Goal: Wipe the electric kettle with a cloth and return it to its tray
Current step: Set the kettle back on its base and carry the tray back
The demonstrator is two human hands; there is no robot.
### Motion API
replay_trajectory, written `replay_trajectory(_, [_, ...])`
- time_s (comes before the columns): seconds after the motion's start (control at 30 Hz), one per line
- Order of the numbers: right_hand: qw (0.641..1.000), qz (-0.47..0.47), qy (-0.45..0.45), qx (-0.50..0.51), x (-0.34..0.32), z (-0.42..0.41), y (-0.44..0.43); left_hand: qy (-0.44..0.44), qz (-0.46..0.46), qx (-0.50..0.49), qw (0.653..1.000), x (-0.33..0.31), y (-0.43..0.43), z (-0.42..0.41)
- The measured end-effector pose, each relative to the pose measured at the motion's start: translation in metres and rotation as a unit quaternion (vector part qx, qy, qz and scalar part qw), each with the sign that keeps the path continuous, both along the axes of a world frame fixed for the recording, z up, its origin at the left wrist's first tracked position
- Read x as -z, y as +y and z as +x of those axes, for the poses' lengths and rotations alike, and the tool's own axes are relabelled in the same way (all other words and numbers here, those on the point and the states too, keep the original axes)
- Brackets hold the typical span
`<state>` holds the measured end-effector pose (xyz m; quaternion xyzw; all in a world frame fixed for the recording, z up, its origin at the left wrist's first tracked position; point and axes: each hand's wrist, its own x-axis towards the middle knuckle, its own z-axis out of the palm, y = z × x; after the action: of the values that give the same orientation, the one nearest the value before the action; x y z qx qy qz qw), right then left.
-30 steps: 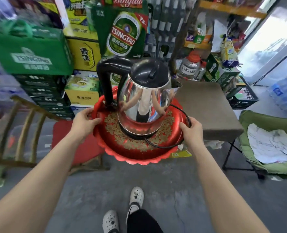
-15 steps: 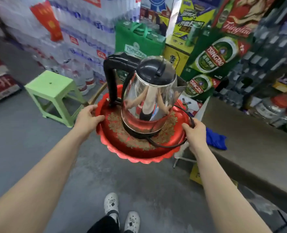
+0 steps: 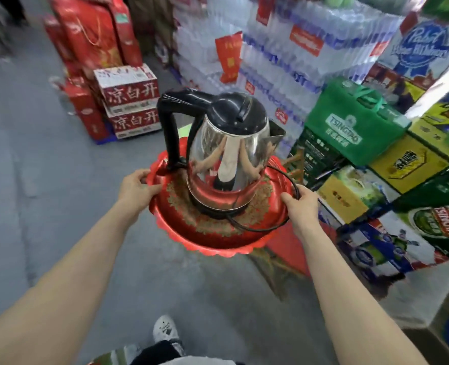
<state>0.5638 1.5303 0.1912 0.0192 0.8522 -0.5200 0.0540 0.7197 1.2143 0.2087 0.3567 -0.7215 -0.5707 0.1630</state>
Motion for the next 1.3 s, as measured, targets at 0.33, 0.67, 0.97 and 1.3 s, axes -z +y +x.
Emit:
replay_trajectory(0.33, [0.997,0.008,0.003,-0.076,0.005,-0.071,-0.215,-0.018,0.006,-0.084,0.996,-0.001,-0.189,-0.023])
replay_trajectory(0.67, [0.990,0.000,-0.021,-0.137,-0.003,-0.201,-0.414,-0.012,0.031,-0.133,0.991,0.017,-0.361,-0.127])
replay_trajectory(0.97, [0.982,0.003,-0.052,-0.179,-0.004,-0.320,-0.584,-0.028,0.042,-0.180,0.982,0.026,-0.513,-0.226])
replay_trajectory(1.3, [0.991,0.019,-0.065,-0.113,0.027,-0.424,-0.778,-0.057,0.049,-0.105,0.992,0.042,-0.730,-0.363])
